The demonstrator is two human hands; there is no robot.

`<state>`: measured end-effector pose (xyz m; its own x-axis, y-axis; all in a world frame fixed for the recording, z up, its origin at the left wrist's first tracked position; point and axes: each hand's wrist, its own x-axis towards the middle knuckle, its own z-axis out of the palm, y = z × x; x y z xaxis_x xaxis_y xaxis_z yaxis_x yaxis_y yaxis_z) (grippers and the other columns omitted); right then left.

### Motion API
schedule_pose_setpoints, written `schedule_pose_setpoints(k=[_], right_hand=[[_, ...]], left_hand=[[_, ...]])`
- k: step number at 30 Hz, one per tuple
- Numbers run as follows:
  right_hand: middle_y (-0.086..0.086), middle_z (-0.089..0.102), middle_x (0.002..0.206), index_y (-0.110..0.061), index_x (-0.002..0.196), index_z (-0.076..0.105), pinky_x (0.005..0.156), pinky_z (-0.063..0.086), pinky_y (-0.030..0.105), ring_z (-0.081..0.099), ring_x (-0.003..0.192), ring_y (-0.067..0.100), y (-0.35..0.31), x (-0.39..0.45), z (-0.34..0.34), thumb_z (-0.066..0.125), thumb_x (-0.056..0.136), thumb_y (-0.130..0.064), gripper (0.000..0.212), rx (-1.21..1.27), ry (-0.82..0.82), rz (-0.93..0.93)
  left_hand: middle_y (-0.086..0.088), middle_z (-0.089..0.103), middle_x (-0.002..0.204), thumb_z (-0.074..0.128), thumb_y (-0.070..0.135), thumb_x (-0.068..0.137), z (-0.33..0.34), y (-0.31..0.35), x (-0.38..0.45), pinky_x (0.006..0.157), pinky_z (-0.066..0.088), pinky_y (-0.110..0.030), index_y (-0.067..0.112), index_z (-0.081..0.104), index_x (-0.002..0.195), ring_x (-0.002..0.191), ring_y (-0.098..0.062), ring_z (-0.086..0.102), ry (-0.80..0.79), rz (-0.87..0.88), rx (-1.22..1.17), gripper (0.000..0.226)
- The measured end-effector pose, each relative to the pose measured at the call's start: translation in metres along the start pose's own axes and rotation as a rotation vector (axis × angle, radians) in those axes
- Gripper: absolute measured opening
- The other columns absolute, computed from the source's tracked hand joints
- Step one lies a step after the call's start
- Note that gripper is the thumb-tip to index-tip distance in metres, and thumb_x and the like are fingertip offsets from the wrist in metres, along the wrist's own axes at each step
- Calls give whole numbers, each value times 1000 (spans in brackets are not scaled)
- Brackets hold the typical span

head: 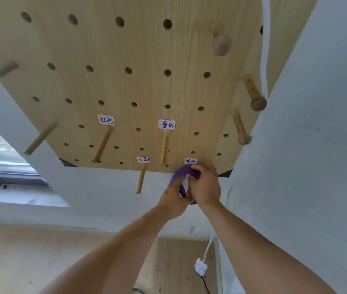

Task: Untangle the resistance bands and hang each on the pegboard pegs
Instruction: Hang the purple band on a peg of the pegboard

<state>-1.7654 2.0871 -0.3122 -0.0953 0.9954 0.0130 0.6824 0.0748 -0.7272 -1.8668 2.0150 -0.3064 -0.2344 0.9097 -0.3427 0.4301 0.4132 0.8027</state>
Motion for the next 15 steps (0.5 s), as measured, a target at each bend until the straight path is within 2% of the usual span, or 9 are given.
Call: schedule_pose_setpoints(k=[3, 7, 10, 12, 15], right_hand=[[-3, 58, 129, -28, 124, 67, 81, 42, 28, 59, 120, 21, -1, 2, 3, 67, 96, -26, 29, 7, 4, -3], [-2, 55, 131, -29, 123, 65, 74, 45, 32, 58, 118, 22, -6, 7, 4, 66, 95, -23, 28, -55, -4, 4], [0, 56, 132, -29, 125, 66, 85, 52, 39, 58, 119, 24, -11, 0, 5, 65, 94, -19, 32, -76, 20, 28], [1, 60, 125, -27, 123, 68, 97, 50, 44, 58, 116, 25, -19, -17, 8, 66, 92, -17, 33, -66, 98, -45], [-3, 63, 114, -24, 117, 71, 93, 51, 36, 57, 106, 16, -33, -51, 26, 71, 91, -14, 27, 35, 117, -243]], left_hand=[[-2, 50, 148, 75, 24, 87, -5, -6, -3, 107, 44, -35, 28, 36, 154, 136, -23, 49, 10, -17, 19, 77], [0, 57, 138, 71, 17, 90, -15, -26, -11, 92, 44, -28, 28, 45, 146, 128, -20, 54, 44, -43, 42, 63], [0, 50, 148, 71, 22, 91, -21, -41, -22, 104, 47, -36, 32, 42, 150, 137, -18, 47, 79, -96, 24, 67], [-2, 48, 151, 72, 21, 91, -25, -51, -32, 105, 47, -36, 31, 41, 151, 140, -17, 44, 105, -131, -24, 68], [-4, 45, 154, 70, 14, 92, -33, -74, -50, 92, 45, -26, 25, 39, 152, 141, -20, 45, 176, -195, -119, 68]])
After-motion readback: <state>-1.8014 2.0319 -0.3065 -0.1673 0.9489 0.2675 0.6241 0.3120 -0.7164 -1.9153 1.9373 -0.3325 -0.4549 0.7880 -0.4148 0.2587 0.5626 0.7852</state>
